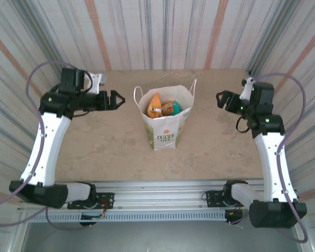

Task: Place the snacks into the paper bag

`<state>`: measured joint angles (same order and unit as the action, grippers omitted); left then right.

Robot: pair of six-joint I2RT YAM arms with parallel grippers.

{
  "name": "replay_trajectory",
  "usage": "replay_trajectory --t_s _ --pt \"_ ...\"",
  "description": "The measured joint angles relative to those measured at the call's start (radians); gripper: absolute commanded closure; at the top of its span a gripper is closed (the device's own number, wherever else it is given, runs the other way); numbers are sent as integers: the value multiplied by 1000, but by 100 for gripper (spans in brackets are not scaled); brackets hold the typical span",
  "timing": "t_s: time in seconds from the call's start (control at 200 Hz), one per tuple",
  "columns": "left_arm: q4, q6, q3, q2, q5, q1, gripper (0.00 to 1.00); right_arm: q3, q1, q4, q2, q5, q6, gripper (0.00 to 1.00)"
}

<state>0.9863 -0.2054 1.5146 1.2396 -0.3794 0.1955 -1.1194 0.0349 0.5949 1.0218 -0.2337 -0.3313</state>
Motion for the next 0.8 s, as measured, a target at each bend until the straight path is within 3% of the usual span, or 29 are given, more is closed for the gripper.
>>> replay_trajectory --t_s 0.205,0.346,0.556,0.686,0.802 --pt "-441 39 -590 -261 296 0 1 375 28 -276 -77 48 34 1" --pt "-761 105 -895 -315 466 0 1 557 66 -504 -46 58 71 1" --pt "-1103 161 -1062 -187 584 -14 1 682 73 -829 100 58 137 1" --pt "-1362 177 -1152 -52 581 -42 1 712 79 -1008 195 39 163 1" --pt "-1494 226 -1162 72 563 -64 1 711 69 -1112 279 25 202 1"
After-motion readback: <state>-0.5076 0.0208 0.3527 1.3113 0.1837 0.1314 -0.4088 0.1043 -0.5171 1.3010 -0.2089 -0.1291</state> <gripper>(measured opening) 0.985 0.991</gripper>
